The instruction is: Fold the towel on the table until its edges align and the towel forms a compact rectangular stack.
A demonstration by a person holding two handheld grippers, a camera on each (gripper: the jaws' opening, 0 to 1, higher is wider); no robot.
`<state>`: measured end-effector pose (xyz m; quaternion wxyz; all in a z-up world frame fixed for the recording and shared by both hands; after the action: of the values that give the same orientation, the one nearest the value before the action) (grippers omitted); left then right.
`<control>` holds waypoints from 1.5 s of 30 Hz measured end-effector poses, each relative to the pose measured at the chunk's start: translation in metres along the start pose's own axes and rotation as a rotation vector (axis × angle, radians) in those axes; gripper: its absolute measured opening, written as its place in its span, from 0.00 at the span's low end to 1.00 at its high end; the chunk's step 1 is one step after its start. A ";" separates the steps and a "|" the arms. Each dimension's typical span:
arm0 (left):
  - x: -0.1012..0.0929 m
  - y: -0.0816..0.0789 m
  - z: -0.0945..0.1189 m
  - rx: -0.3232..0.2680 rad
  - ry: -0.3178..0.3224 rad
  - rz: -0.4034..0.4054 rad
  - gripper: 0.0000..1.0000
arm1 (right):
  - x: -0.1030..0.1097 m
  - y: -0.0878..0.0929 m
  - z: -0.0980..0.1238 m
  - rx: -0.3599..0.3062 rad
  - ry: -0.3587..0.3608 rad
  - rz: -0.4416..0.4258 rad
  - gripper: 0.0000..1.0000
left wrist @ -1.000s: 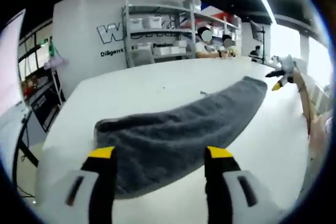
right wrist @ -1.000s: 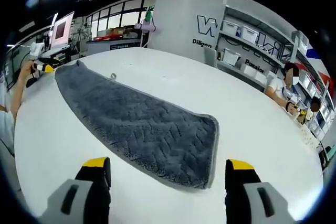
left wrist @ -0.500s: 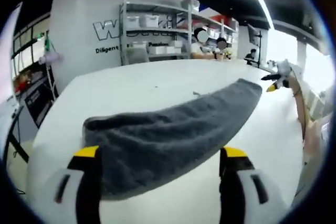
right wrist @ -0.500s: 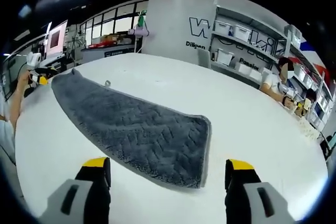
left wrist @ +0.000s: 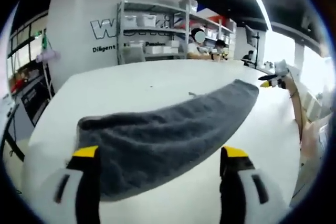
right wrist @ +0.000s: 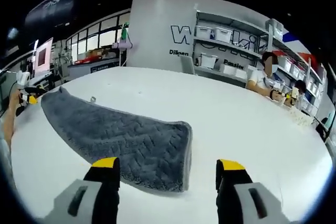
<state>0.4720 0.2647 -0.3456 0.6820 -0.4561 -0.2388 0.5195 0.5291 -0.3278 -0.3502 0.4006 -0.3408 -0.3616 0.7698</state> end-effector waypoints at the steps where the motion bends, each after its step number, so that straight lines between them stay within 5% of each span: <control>1: 0.000 0.000 0.000 -0.001 0.002 0.002 1.00 | -0.005 0.003 0.000 0.013 0.021 -0.005 0.76; 7: 0.003 0.001 -0.001 0.011 -0.011 0.007 1.00 | -0.027 0.017 -0.006 0.082 0.115 -0.009 0.68; 22: -0.001 0.001 -0.001 0.015 -0.003 -0.007 1.00 | -0.029 0.039 -0.033 0.170 0.102 -0.025 0.58; 26: -0.002 0.001 -0.001 0.017 0.000 -0.010 1.00 | -0.026 0.037 -0.033 0.167 0.086 -0.029 0.51; 33: -0.004 0.003 0.000 0.017 -0.006 -0.009 1.00 | -0.007 0.035 -0.038 0.158 -0.018 -0.041 0.24; 40: -0.007 0.005 0.000 0.020 -0.007 -0.012 1.00 | -0.004 0.035 -0.038 0.149 -0.034 -0.045 0.22; 45: -0.006 0.006 0.000 0.027 -0.006 -0.014 1.00 | 0.007 0.034 -0.041 0.131 -0.090 -0.039 0.10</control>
<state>0.4669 0.2590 -0.3498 0.6910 -0.4435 -0.2371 0.5192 0.5467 -0.3244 -0.4007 0.4204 -0.2718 -0.3347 0.7983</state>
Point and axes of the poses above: the point that each gripper's makers call its tool centre point, and the gripper's own axes: z roughly backward along the fingers, x roughly to its left, y roughly out of its underside, the point moved 2 cm from there along z, roughly backward along the fingers, and after that the axes turned 9 degrees about z, right-handed, at the moved point
